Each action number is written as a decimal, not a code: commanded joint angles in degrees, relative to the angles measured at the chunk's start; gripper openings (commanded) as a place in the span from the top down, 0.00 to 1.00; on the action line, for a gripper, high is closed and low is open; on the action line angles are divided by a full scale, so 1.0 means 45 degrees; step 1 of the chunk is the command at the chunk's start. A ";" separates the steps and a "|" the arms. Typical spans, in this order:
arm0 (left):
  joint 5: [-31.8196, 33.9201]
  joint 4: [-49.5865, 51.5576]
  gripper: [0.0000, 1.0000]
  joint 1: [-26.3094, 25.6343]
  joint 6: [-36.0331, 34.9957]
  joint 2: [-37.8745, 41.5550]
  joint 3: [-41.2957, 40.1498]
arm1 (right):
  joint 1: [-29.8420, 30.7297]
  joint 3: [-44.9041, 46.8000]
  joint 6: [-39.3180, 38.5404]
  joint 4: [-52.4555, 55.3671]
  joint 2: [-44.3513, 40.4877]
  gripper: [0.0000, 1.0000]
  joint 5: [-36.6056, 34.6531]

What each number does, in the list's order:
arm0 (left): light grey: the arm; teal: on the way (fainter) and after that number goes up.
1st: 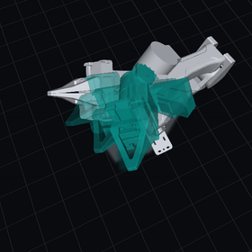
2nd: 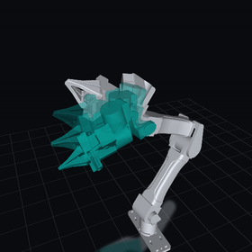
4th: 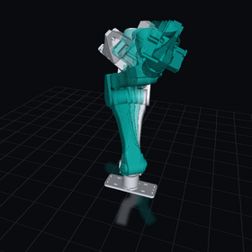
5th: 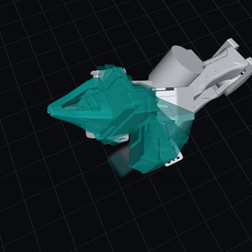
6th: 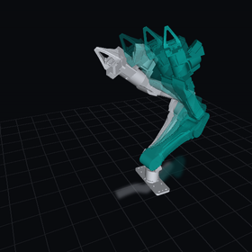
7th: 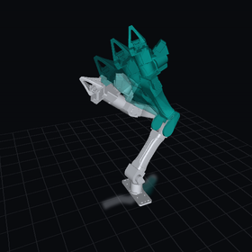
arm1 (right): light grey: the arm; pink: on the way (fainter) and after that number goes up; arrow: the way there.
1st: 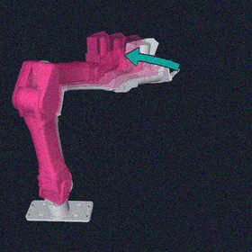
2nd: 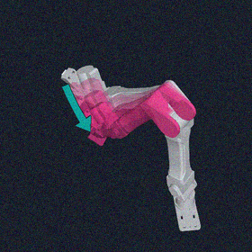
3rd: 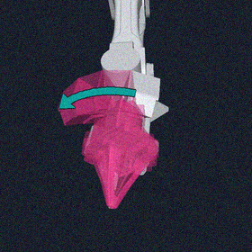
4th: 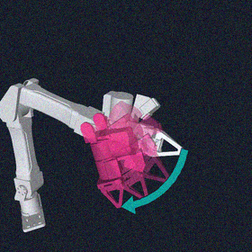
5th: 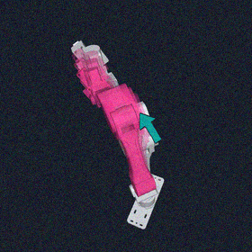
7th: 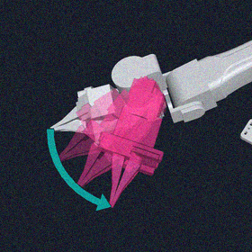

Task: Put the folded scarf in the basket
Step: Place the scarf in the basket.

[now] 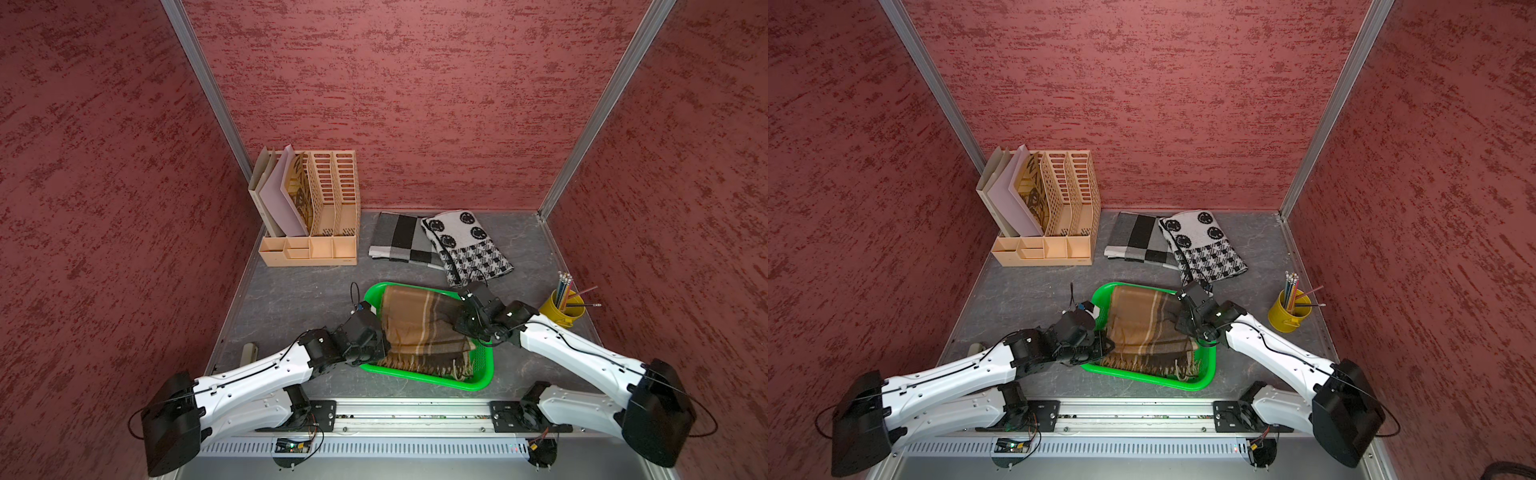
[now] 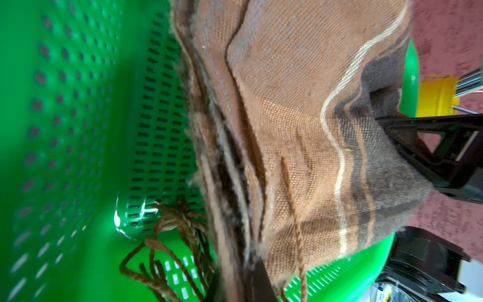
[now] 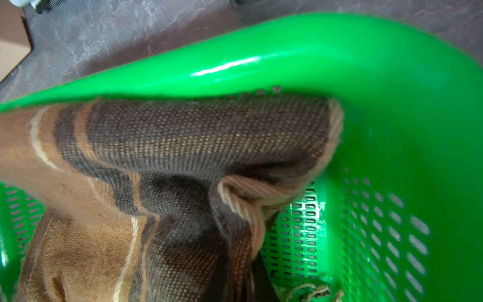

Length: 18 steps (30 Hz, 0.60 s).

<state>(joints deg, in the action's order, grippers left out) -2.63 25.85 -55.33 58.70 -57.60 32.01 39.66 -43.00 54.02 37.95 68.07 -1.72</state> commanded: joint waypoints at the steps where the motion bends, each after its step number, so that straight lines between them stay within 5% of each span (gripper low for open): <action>1: 0.0739 0.0804 1.00 -0.0140 0.0178 -0.0235 0.0108 | 0.0140 0.0259 0.0083 -0.0346 0.0369 1.00 -0.0066; 15: 0.1344 0.1522 1.00 -0.0494 0.0245 -0.0816 0.0536 | 0.0347 0.0394 0.0316 -0.0328 0.1100 1.00 -0.0408; 16: 0.1446 0.1738 1.00 -0.0544 0.0275 -0.0808 0.0648 | 0.0347 0.0358 0.0372 -0.0133 0.1057 0.85 -0.0492; 18: 0.2021 0.2493 0.77 -0.0773 0.0390 -0.0708 0.1023 | 0.0414 0.0233 0.0528 0.0459 0.0764 0.55 -0.0833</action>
<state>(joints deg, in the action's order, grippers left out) 1.56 30.83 -57.80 59.75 -61.19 34.00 41.04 -41.54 55.31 36.97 72.84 -2.00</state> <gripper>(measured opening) 0.130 0.274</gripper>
